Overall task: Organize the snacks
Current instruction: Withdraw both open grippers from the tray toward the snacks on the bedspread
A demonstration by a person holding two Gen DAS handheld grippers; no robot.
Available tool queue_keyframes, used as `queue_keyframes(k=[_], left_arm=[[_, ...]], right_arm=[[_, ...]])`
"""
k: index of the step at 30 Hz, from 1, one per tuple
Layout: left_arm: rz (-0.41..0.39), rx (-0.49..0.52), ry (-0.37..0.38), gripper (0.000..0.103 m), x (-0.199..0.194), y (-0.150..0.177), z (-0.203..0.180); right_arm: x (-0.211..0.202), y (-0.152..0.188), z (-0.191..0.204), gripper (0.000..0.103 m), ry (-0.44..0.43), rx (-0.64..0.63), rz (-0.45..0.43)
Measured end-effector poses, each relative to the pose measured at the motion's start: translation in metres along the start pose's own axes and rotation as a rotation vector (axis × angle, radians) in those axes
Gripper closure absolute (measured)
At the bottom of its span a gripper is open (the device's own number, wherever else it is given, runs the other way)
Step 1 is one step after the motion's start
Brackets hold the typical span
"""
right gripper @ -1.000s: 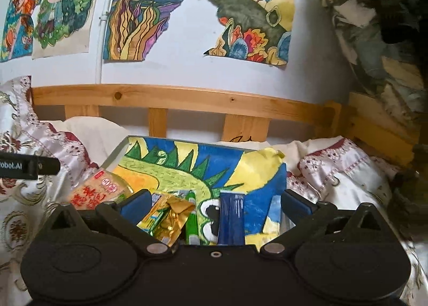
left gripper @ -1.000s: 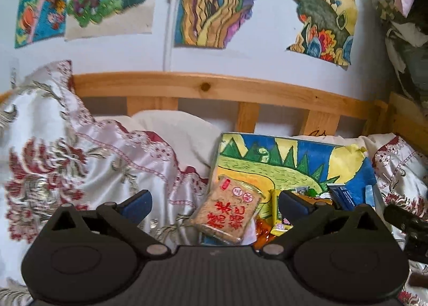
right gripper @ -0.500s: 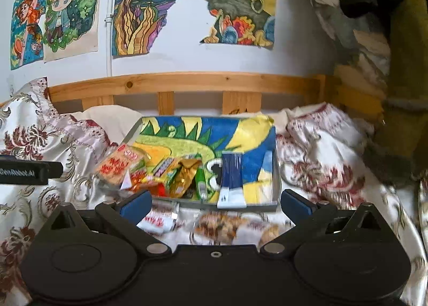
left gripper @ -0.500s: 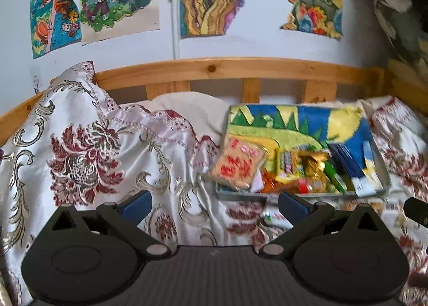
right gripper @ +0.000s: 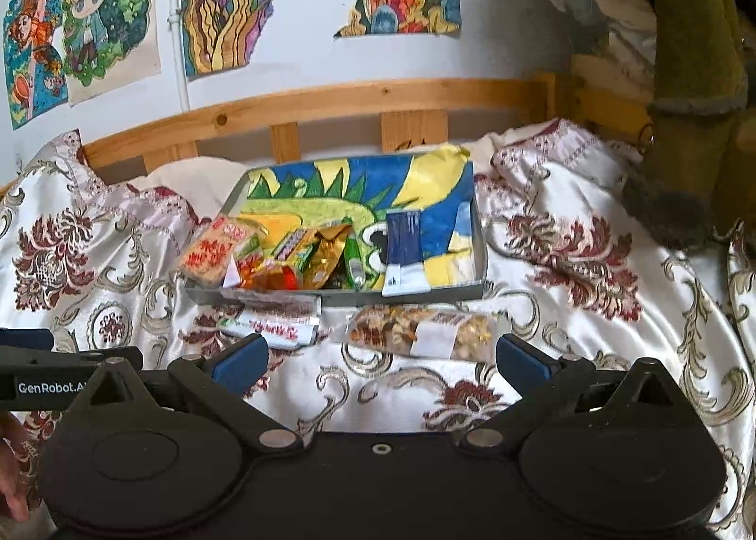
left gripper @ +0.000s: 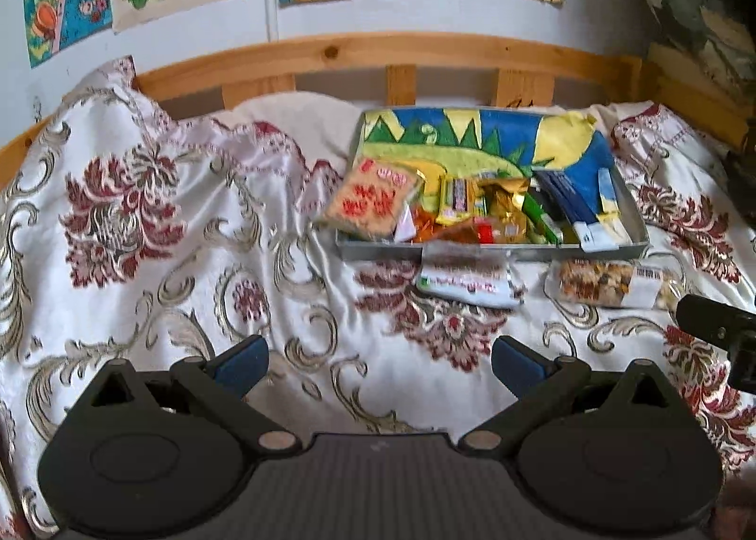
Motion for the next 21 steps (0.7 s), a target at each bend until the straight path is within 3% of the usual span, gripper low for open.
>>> queue_keyframes(k=[14,21], left_arm=[[0.147,-0.089,-0.034,0.001,0.013,0.008,0.010],[0.245,-0.138,-0.072,0.001,0.024,0.002,0.024]], right_arm=[[0.013,0.006,0.002,0.001,-0.019,-0.001,0.082],[0.027,0.006,0.009,0.001,-0.111,0.022,0.126]])
Point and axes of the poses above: each gripper's, at about its wrist camera, not at the fingertips, and x roughly the way its jaws point, z to its left, y to its underside, the point moved 2 cm from there along x, roughly the way its jaws point, and after that the axes turned 1 degree about y, right-handed, at the moved point
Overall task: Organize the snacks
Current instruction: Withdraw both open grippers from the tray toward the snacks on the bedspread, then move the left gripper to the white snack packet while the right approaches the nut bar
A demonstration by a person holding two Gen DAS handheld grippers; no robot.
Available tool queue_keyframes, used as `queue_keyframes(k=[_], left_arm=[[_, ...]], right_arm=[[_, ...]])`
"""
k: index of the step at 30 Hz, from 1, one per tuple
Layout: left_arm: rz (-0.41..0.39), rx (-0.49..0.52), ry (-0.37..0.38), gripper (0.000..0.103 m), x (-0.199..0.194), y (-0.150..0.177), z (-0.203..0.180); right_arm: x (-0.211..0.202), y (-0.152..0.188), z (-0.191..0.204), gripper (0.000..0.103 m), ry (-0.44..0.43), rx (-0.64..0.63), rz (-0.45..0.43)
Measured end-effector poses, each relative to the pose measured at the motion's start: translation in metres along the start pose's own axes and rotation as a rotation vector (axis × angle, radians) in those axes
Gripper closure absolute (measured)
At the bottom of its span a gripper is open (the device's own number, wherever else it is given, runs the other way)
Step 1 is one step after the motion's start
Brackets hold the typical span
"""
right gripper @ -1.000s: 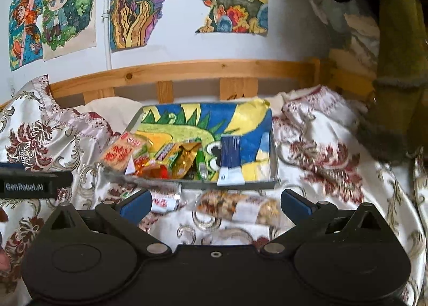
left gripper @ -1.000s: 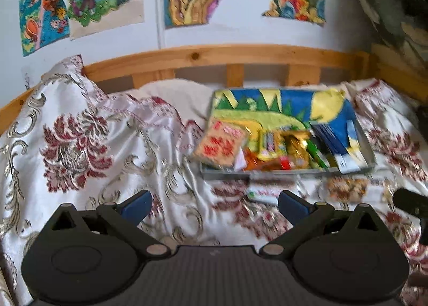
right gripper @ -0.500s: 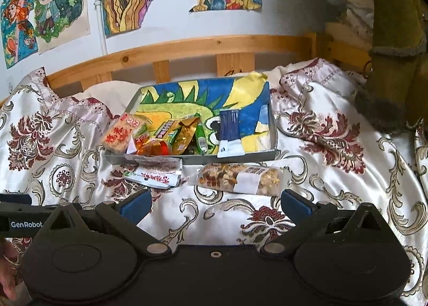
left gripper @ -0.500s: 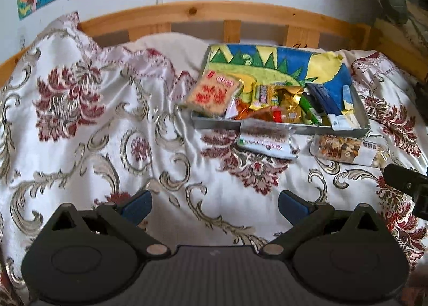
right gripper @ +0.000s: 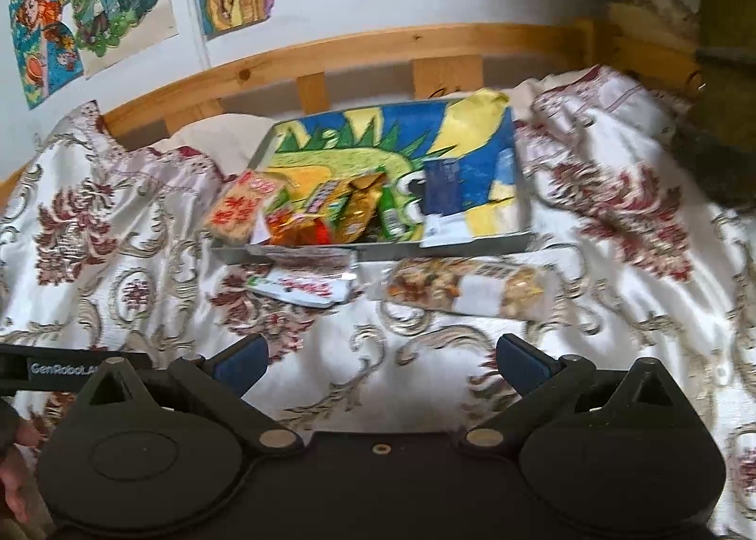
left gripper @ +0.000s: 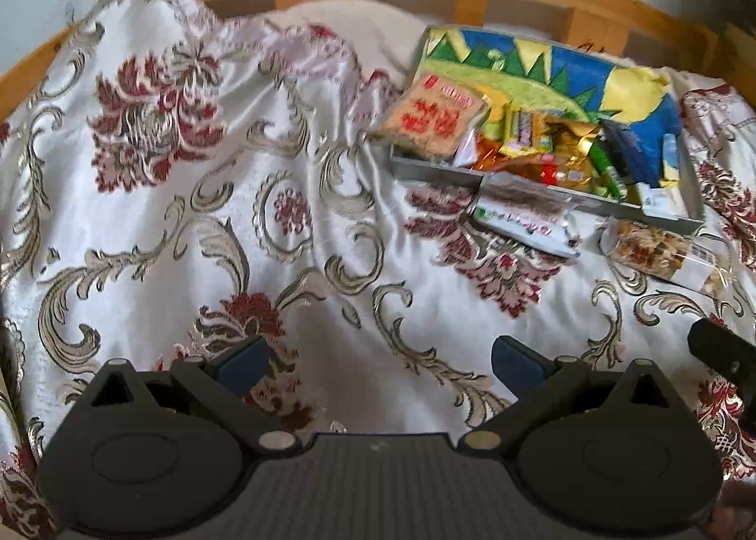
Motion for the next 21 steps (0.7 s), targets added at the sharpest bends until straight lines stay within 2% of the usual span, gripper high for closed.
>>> queue_keyframes(k=[5,13,18,21], left_arm=[[0.079,-0.050,0.034,0.001,0.019,-0.014,0.011],[0.042,-0.096,0.050,0.001,0.035,-0.038,0.027],[0.061,-0.148,0.063,0.001,0.041,-0.040,0.034],[0.054,-0.155,0.070,0.001,0.040,-0.038,0.035]], right_arm=[[0.019,-0.007,0.009,0.001,-0.078,0.011,0.039],[0.052,-0.019,0.017,0.001,-0.117,0.002,0.062],[0.069,-0.023,0.028,0.001,-0.141,-0.018,0.060],[0.071,-0.026,0.027,0.001,-0.122,-0.025,0.059]])
Point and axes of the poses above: each gripper's, at about its wrist camera, not at the fingertips, and x roughly the way its jaws point, z to its left, y to its underside, the point moved 2 cm from there along x, roughly the way its jaws point, and after that the axes turned 1 degree about y, right-handed, at the moved point
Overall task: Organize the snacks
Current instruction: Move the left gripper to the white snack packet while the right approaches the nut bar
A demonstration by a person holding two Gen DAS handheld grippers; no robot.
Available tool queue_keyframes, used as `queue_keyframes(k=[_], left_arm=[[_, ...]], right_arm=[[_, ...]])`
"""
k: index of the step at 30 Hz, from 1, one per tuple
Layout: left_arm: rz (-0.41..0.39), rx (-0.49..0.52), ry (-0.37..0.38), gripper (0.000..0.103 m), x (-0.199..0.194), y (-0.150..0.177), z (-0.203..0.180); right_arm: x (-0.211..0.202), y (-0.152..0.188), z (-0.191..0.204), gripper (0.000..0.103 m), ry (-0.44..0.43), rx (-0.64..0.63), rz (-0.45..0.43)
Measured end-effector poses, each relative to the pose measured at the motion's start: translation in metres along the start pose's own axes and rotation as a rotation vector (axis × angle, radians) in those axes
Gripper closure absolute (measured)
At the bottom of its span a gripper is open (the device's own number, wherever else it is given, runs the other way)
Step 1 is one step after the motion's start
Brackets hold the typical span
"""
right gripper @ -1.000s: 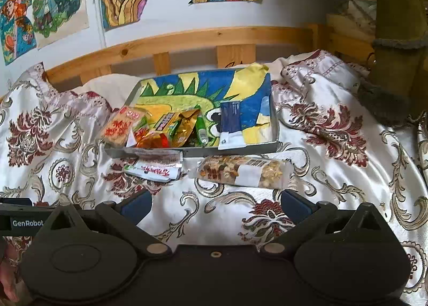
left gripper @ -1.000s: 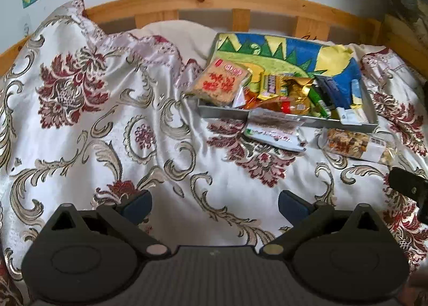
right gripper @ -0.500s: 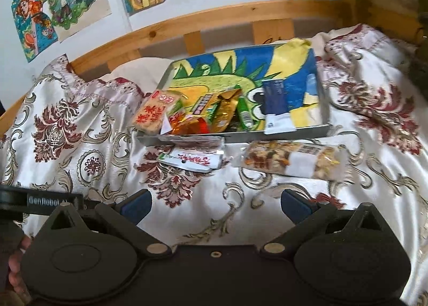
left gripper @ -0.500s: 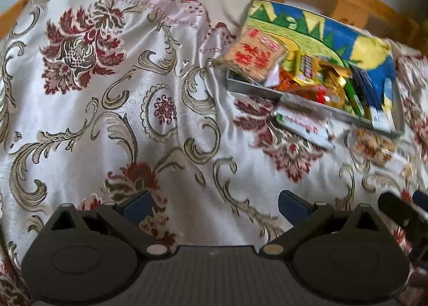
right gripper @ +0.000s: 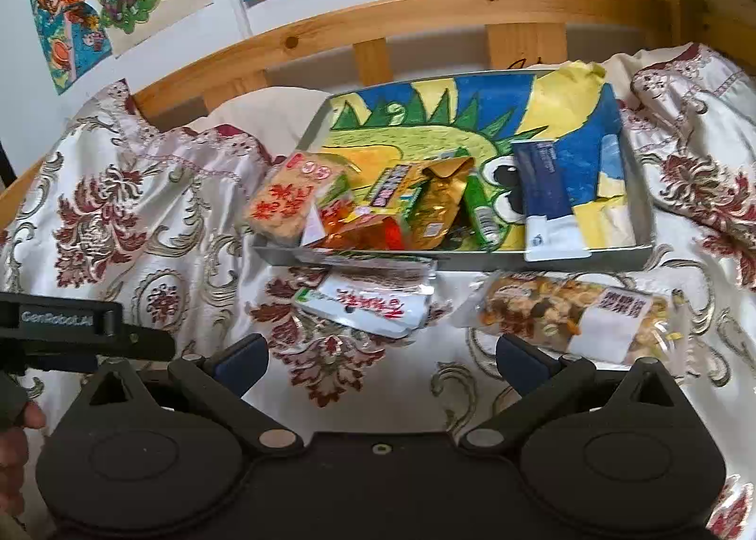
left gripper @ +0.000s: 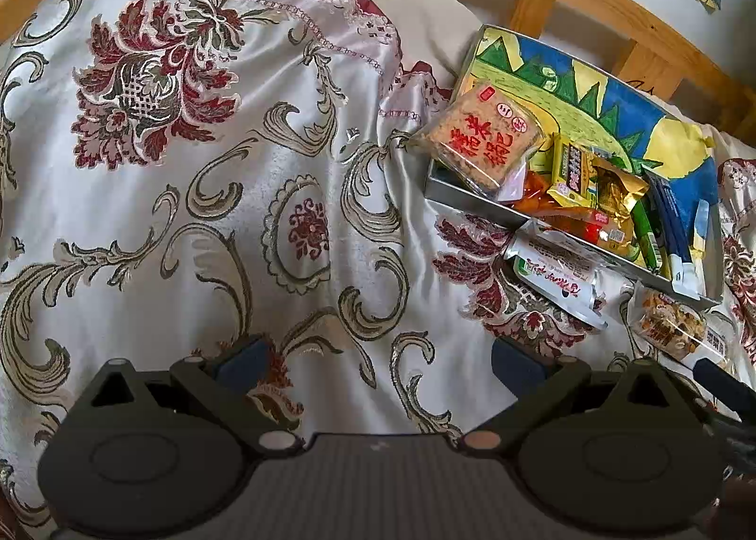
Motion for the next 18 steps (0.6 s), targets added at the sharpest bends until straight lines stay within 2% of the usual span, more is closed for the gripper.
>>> queue_keyframes(k=[6,10,15,18], left_arm=[[0.010,0.039,0.034,0.001,0.008,0.007,-0.012],[0.024,0.089,0.081,0.001,0.015,0.016,-0.027],[-0.014,0.177,0.137,0.001,0.019,0.018,-0.047],[-0.031,0.176,0.151,0.001,0.028,0.016,-0.054]], right_arm=[[-0.007,-0.013,-0.014,0.001,0.005,0.000,0.031],[-0.005,-0.029,-0.025,0.001,0.006,-0.124,0.039],[0.012,-0.036,-0.050,0.001,0.048,-0.290,0.090],[0.025,-0.036,-0.062,0.001,0.093,-0.348,0.113]])
Point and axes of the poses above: each gripper's, at about its wrist camera, not at the fingertips, and x roughly the way its jaws point, z to its left, y to its underside, the point moved 2 cm from there along x, roughly the way its jaws point, and after that the axes turned 1 degree about y, right-handed, at the moved point
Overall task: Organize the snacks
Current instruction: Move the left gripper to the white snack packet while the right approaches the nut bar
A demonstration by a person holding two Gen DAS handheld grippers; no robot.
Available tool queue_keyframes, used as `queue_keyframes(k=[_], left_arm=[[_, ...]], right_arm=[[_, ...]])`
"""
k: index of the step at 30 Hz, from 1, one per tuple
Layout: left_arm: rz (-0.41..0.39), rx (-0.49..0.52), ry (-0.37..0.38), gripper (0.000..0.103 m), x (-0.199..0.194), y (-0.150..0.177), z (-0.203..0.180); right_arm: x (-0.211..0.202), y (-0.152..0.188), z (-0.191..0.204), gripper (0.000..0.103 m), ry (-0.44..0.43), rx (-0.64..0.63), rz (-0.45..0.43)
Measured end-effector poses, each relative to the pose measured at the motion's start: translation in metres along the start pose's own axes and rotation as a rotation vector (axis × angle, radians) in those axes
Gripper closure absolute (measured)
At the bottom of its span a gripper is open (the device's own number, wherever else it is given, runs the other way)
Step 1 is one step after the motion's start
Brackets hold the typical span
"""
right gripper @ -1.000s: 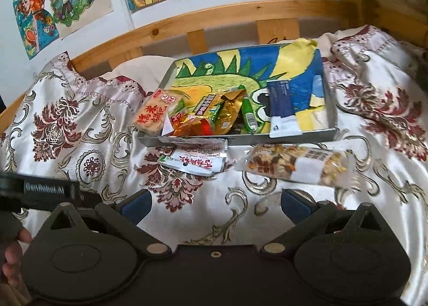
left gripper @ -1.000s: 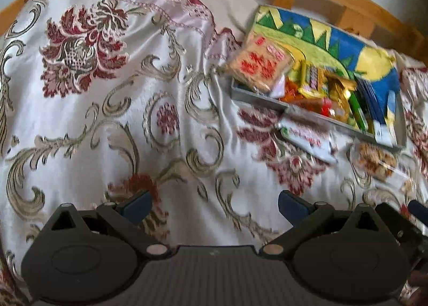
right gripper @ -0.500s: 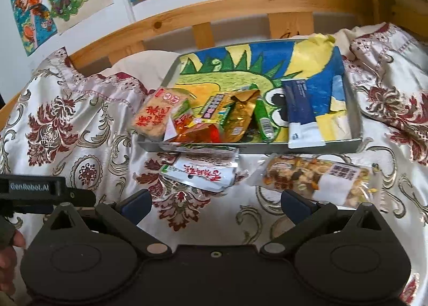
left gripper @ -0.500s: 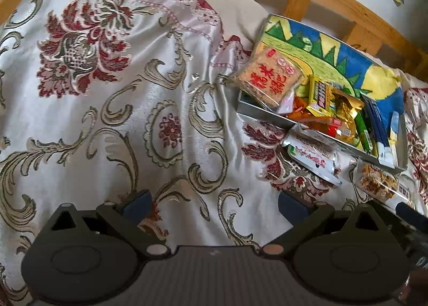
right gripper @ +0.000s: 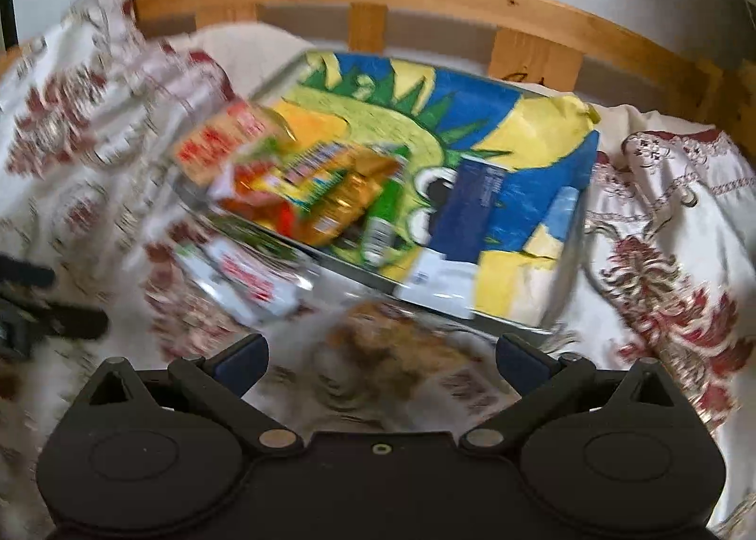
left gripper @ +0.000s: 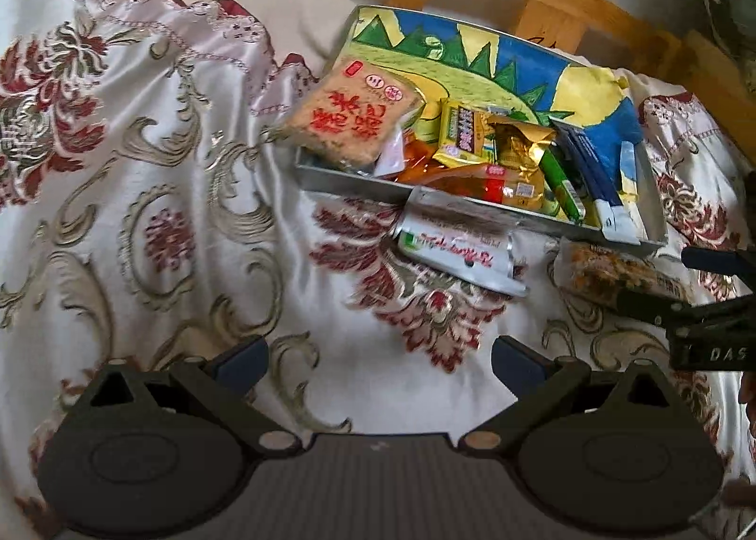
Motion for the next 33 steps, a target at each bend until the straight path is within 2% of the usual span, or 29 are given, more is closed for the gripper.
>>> queue_keyframes(k=[5,10,16,20,22,24,29,31,33], left_arm=[[-0.041,-0.043,0.041,0.001,0.025,-0.009,-0.002],[-0.101,0.012,0.074,0.001,0.051,-0.017,-0.013],[-0.168,0.221,0.106,0.001,0.064,-0.017,-0.040],[-0.187,0.391,0.045,0.001,0.075,-0.019,-0.061],[-0.179,0.441,0.003,0.001,0.083,-0.023,-0.066],[-0.170,0.435,0.000,0.001,0.088,-0.026,-0.067],[-0.125,0.327,0.057,0.001,0.101,-0.037,-0.059],[-0.119,0.325,0.086,0.001,0.102,-0.037,-0.060],[-0.112,0.347,0.081,0.001,0.105,-0.037,-0.062]], right_arm=[[0.020,0.006,-0.011,0.001,0.024,-0.048,0.058],[0.030,0.009,-0.015,0.001,0.026,-0.064,0.084],[0.041,0.011,-0.013,0.002,0.005,-0.076,0.105],[0.045,0.010,-0.006,0.003,-0.015,-0.098,0.113],[0.046,0.011,-0.004,0.003,-0.020,-0.112,0.112],[0.047,0.011,-0.002,0.003,-0.026,-0.118,0.111],[0.048,0.009,-0.002,0.006,-0.033,-0.113,0.096],[0.048,0.008,-0.001,0.007,-0.036,-0.111,0.094],[0.049,0.008,0.000,0.007,-0.041,-0.116,0.095]])
Point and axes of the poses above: each gripper's, at about its wrist camera, not at the fingertips, and x roughly the way its jaws point, z to its left, y to its underside, the point moved 2 cm from there along x, roughly the way its jaws point, and after that the axes turned 1 degree about y, right-handed, at the moved point
